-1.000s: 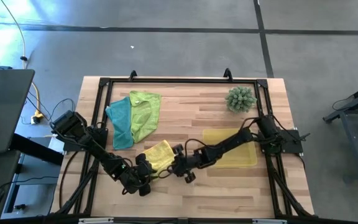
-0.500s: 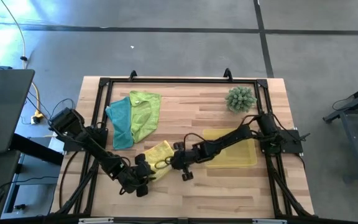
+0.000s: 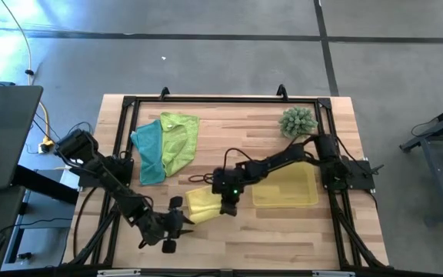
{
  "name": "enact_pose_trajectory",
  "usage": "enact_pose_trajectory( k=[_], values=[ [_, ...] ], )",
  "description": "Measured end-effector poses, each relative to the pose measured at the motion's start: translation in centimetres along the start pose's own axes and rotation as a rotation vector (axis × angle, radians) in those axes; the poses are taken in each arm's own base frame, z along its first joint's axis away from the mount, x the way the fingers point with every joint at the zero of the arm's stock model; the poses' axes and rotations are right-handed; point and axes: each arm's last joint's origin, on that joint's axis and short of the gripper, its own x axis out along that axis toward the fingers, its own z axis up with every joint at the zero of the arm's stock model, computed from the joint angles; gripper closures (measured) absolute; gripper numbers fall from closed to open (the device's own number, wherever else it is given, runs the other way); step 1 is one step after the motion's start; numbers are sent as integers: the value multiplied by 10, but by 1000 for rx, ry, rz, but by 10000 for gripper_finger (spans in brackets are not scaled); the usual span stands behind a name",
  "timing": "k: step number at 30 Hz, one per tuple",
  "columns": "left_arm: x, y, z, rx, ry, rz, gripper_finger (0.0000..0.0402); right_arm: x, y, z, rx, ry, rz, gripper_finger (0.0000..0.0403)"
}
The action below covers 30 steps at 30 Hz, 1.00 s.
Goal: Roll microfiber towels into tight, uniform cylinder then place into a basket
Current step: Roll the yellow microfiber towel
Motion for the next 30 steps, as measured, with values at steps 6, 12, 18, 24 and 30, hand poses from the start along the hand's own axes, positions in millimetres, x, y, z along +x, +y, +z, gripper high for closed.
enact_pose_trajectory(
  k=[6,12,18,24,30],
  values=[
    [13,4,-1,23,-3,81,298,-3,-4,2,71,-5,3,401],
    [27,14,-7,-8,55,105,285,-3,-3,3,85,-15,-11,399],
    [32,22,-9,-43,107,108,245,-3,-3,3,84,-17,-12,399],
    [29,28,-19,23,208,166,217,-3,-3,3,82,-18,-12,398],
    [29,32,-20,22,213,210,230,-3,-3,3,66,-18,-12,398]
  ],
)
